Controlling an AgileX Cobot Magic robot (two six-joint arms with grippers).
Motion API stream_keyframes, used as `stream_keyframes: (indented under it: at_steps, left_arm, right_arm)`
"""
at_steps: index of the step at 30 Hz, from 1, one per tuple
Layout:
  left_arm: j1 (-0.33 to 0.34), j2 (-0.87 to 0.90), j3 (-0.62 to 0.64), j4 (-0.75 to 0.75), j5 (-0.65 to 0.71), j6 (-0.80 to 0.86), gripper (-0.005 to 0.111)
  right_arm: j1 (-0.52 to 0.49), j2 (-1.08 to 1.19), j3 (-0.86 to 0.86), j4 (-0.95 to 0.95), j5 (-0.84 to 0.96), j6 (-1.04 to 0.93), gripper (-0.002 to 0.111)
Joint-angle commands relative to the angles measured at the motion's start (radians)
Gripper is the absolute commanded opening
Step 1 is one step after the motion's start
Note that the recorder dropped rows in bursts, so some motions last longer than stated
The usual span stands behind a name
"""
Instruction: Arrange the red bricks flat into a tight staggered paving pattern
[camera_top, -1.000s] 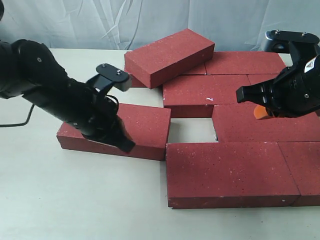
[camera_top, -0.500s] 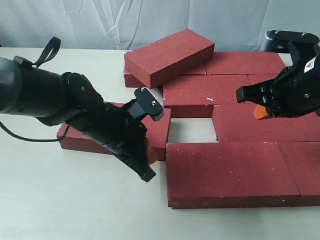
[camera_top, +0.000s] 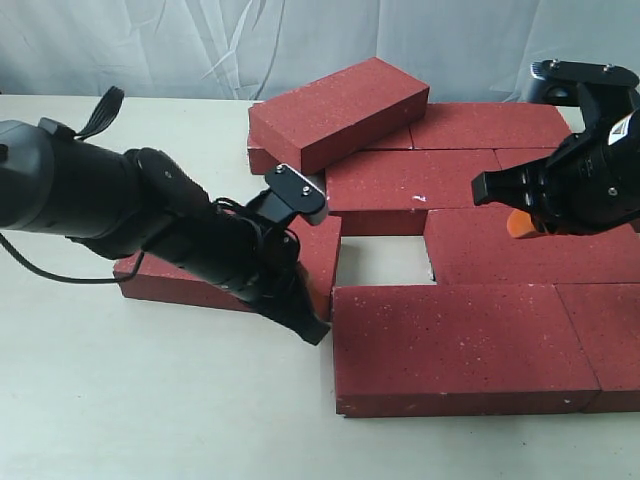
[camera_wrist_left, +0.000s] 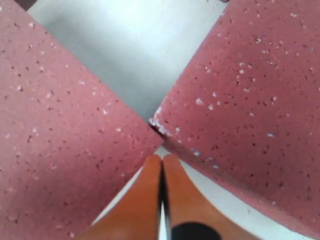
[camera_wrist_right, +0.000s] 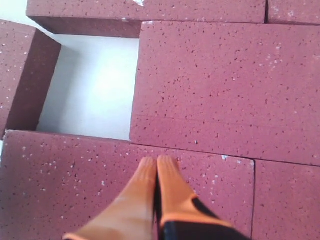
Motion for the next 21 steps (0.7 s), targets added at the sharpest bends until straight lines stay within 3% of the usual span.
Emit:
stream_keyframes:
  at_steps: [1,6,11,21]
  left_arm:
    - [-0.005,0.000,-0.011,-0.012,0.017,0.059,0.000]
    - [-0.005,-0.008,-0.036,0.162,0.160,0.141,0.000]
    - [-0.005,-0.011,-0.036,0.368,0.159,0.141,0.000]
    - [-0.005,0.020,-0.036,0.393,0.013,0.171,0.000]
  right_arm:
    - [-0.007,-0.004,0.003,-0.001,-0.013,-0.005,-0.001]
    - [-0.007,-0.004,0.003,-0.001,-0.013,-0.005,-0.001]
    - [-0.007,-0.004,0.003,-0.001,-0.013,-0.005,-0.001]
    - [-0.007,-0.004,0.003,-0.001,-0.013,-0.005,-0.001]
